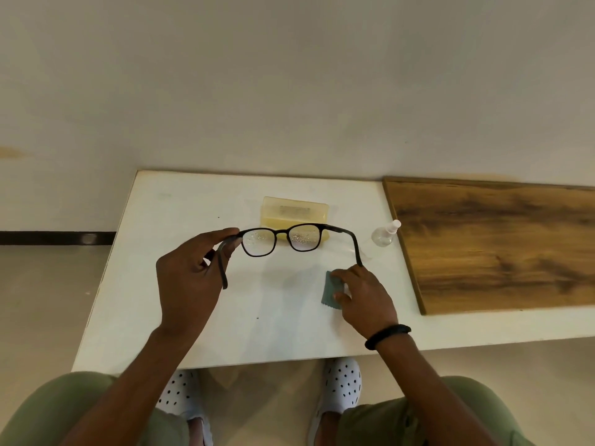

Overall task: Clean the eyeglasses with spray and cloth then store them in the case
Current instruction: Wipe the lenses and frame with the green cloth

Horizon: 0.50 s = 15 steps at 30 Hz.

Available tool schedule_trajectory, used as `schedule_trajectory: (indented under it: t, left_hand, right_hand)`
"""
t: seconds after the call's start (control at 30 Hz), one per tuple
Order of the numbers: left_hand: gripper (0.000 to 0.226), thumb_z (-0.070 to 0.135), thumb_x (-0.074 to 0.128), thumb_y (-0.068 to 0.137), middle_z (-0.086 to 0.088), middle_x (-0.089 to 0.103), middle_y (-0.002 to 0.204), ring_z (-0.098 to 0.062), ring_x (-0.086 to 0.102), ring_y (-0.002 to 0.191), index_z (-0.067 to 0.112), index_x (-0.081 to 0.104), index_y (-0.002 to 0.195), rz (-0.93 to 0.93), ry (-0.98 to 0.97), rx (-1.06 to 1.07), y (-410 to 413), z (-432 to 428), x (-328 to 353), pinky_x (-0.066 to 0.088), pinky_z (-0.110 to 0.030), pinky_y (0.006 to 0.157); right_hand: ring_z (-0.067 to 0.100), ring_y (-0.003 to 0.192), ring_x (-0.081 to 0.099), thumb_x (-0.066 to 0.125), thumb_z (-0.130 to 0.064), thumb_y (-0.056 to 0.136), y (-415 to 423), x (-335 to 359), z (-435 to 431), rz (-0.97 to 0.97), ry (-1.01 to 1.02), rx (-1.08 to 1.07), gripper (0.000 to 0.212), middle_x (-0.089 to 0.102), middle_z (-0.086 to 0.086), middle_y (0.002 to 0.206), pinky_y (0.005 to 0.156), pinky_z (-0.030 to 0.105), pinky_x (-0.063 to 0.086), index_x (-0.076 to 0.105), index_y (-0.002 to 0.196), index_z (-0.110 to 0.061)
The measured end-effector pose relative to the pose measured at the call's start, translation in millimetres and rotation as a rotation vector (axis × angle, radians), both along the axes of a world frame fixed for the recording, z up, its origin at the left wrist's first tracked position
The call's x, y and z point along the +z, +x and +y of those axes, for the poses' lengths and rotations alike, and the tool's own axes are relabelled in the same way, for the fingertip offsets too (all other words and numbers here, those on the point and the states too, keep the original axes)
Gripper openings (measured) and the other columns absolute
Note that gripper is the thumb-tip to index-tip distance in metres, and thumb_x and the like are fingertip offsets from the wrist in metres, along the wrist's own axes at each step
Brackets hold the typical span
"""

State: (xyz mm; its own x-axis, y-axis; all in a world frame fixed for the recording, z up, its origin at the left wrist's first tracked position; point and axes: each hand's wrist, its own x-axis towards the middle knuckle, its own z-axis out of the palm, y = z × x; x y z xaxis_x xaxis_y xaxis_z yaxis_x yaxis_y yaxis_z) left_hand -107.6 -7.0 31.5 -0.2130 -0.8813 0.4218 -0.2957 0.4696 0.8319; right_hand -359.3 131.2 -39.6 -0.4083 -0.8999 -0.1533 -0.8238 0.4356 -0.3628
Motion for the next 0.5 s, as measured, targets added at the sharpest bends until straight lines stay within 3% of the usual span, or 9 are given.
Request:
schedule_trajectory:
  t: [0.13,0.27,0.33,0.4,0.5]
  left_hand:
    - [0.019,0.020,0.074,0.086,0.004,0.073,0.086,-0.021,0.061,0.059,0.013,0.076,0.103,-0.017,-0.017,0.002,0.2,-0.1,-1.2,0.049,-0.035,0.056]
    - [0.017,0.018,0.076,0.085,0.012,0.072,0.091,-0.019,0.063,0.066,0.015,0.076,0.102,-0.023,-0.016,0.012,0.3,0.1,-0.9,0.050,-0.031,0.060]
    - [0.017,0.017,0.076,0.085,0.016,0.071,0.094,-0.018,0.064,0.069,0.016,0.076,0.102,-0.022,-0.012,0.011,0.6,-0.2,-1.3,0.051,-0.031,0.062]
    - [0.017,0.018,0.076,0.085,0.016,0.071,0.094,-0.018,0.065,0.069,0.016,0.076,0.102,-0.016,-0.006,0.013,1.2,-0.9,-2.3,0.051,-0.031,0.062]
    - [0.017,0.018,0.076,0.085,0.016,0.071,0.094,-0.017,0.065,0.071,0.019,0.075,0.102,-0.015,-0.009,0.020,1.5,-1.7,-3.5,0.052,-0.032,0.063]
  right_hand:
    - [0.023,0.104,0.055,0.066,-0.023,0.086,5.3,0.6,-3.7,0.076,0.013,0.000,0.037,0.056,0.001,0.115,0.081,0.034,0.052,0.062,0.123,-0.023]
    - [0.024,0.089,0.057,0.069,-0.016,0.078,10.9,-0.9,-5.7,0.137,-0.061,0.016,0.019,0.058,0.001,0.098,0.067,0.033,0.050,0.071,0.097,-0.019]
    - [0.024,0.088,0.057,0.070,-0.015,0.077,11.3,-0.6,-6.1,0.141,-0.092,0.000,0.014,0.060,0.001,0.097,0.068,0.034,0.050,0.071,0.091,-0.018]
    - [0.020,0.090,0.057,0.071,-0.015,0.079,11.6,4.3,-7.9,0.034,-0.187,-0.065,0.010,0.063,-0.002,0.098,0.073,0.033,0.050,0.068,0.088,-0.018]
    - [0.010,0.084,0.065,0.071,-0.012,0.083,13.5,21.9,-13.1,-0.319,-0.335,-0.199,0.007,0.071,-0.007,0.089,0.076,0.026,0.052,0.067,0.086,-0.017]
